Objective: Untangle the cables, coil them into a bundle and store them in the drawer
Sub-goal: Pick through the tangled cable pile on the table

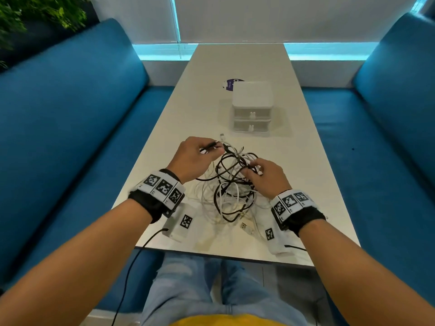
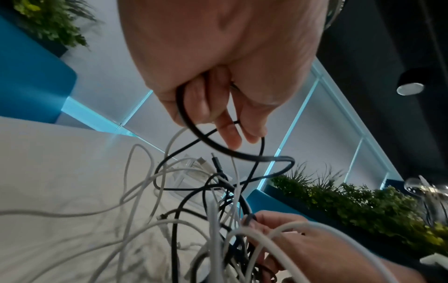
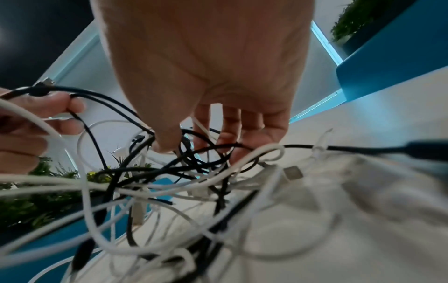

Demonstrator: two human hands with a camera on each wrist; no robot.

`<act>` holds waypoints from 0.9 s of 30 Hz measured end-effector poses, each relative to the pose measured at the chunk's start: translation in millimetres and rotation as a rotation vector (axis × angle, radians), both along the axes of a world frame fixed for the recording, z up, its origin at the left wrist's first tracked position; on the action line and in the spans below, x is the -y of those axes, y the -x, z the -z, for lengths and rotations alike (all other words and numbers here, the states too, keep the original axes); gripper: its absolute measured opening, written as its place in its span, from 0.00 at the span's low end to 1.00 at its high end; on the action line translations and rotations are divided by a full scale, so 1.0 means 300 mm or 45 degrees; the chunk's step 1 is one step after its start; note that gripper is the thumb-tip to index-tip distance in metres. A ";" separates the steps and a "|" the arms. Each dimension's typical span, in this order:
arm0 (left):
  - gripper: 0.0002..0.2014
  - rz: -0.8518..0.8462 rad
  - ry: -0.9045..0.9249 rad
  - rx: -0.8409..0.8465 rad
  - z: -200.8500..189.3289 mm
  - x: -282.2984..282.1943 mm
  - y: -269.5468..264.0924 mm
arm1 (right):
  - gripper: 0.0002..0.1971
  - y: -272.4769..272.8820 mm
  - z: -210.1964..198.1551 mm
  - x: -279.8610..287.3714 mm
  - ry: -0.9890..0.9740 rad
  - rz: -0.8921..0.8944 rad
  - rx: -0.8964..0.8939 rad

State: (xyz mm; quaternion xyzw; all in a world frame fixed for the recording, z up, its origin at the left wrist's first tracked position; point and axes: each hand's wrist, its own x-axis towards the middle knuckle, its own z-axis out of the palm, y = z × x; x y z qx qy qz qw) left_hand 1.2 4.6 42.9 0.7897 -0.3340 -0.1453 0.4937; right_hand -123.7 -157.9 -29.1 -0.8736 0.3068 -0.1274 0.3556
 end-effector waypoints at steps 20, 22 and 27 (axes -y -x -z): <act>0.02 -0.247 0.344 -0.133 -0.170 -0.065 -0.043 | 0.28 0.102 -0.107 0.122 0.018 -0.033 -0.058; 0.03 -0.207 0.391 -0.166 -0.180 -0.044 -0.014 | 0.25 0.072 -0.155 0.083 0.189 -0.075 -0.067; 0.07 -0.056 0.481 -0.127 -0.229 -0.012 0.070 | 0.18 -0.023 -0.207 -0.004 0.554 -0.145 -0.294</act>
